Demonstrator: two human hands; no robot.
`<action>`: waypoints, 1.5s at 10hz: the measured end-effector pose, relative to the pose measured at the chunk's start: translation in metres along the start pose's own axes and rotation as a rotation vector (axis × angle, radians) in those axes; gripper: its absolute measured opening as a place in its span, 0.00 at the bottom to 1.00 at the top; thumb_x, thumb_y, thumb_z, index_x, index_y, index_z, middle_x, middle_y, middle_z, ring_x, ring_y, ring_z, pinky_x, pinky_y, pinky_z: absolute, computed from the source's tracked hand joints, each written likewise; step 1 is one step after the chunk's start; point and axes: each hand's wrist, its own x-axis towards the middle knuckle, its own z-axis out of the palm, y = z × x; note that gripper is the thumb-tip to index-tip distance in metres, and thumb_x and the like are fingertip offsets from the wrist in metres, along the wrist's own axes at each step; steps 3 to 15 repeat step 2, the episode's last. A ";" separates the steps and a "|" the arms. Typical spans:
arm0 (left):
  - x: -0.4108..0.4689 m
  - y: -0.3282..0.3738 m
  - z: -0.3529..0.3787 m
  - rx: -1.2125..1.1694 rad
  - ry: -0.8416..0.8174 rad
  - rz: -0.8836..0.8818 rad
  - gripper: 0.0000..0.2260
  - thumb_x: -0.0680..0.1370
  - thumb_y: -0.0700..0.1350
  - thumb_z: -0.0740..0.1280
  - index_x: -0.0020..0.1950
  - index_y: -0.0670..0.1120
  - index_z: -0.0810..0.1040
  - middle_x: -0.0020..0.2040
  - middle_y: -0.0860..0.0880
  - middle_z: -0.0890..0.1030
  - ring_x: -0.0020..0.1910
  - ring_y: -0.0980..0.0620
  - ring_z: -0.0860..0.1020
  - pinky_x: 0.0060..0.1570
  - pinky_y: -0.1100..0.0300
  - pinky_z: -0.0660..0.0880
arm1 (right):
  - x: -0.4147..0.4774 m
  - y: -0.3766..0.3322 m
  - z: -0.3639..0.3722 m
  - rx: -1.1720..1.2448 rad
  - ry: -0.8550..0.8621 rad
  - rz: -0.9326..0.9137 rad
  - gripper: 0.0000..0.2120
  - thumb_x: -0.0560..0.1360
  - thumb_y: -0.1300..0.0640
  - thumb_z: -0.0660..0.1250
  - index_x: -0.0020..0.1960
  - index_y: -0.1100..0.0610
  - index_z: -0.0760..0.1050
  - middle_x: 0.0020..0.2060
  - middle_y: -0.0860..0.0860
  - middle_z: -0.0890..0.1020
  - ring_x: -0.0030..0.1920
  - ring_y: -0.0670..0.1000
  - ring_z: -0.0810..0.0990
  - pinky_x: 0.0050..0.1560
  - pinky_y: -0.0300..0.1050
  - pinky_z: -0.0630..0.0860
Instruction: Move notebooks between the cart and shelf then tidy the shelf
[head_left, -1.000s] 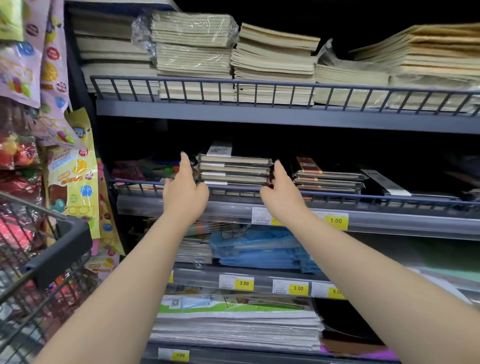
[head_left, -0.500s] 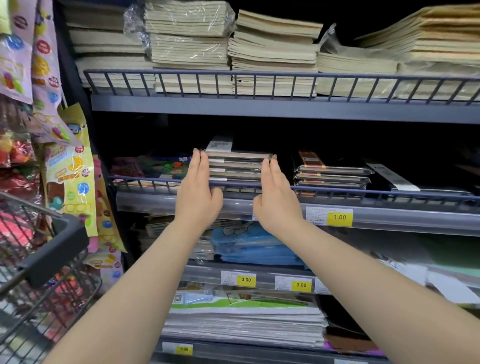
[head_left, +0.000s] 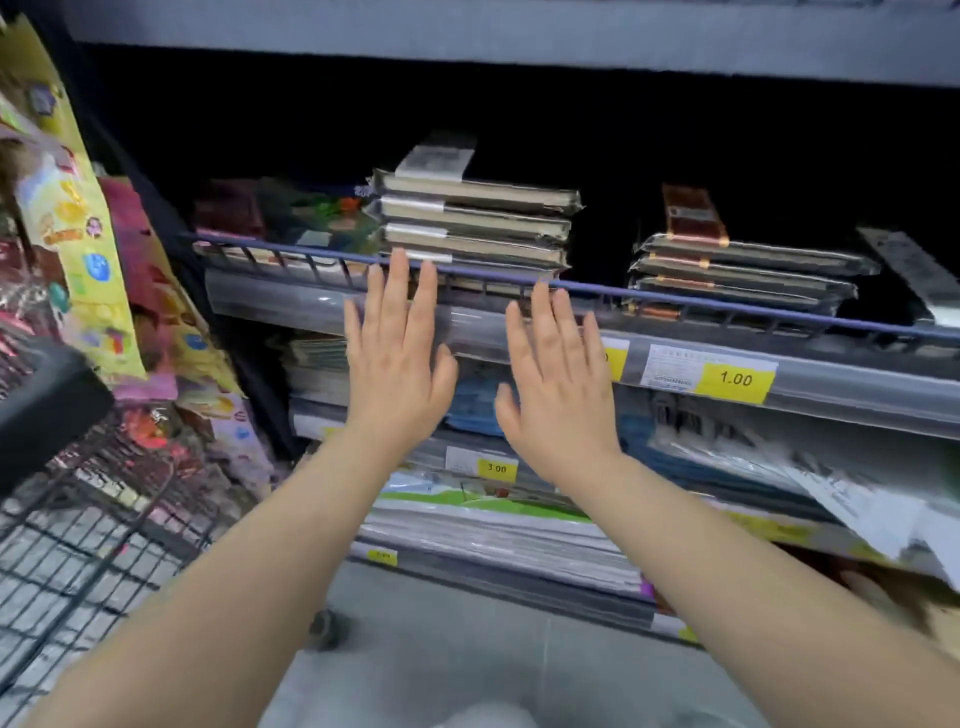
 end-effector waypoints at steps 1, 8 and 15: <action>-0.002 0.010 -0.018 -0.051 -0.089 -0.063 0.31 0.76 0.43 0.55 0.78 0.45 0.49 0.78 0.41 0.50 0.77 0.38 0.50 0.72 0.40 0.46 | -0.003 0.002 -0.013 0.081 -0.046 -0.033 0.32 0.73 0.54 0.61 0.75 0.61 0.58 0.75 0.60 0.60 0.75 0.58 0.53 0.74 0.54 0.42; 0.000 0.018 -0.051 -0.018 -0.279 -0.093 0.32 0.76 0.43 0.59 0.78 0.45 0.51 0.79 0.42 0.50 0.76 0.37 0.51 0.70 0.35 0.51 | -0.004 0.007 -0.036 0.154 -0.176 -0.027 0.33 0.72 0.54 0.63 0.74 0.59 0.59 0.74 0.60 0.61 0.74 0.59 0.53 0.74 0.54 0.44; 0.000 0.018 -0.051 -0.018 -0.279 -0.093 0.32 0.76 0.43 0.59 0.78 0.45 0.51 0.79 0.42 0.50 0.76 0.37 0.51 0.70 0.35 0.51 | -0.004 0.007 -0.036 0.154 -0.176 -0.027 0.33 0.72 0.54 0.63 0.74 0.59 0.59 0.74 0.60 0.61 0.74 0.59 0.53 0.74 0.54 0.44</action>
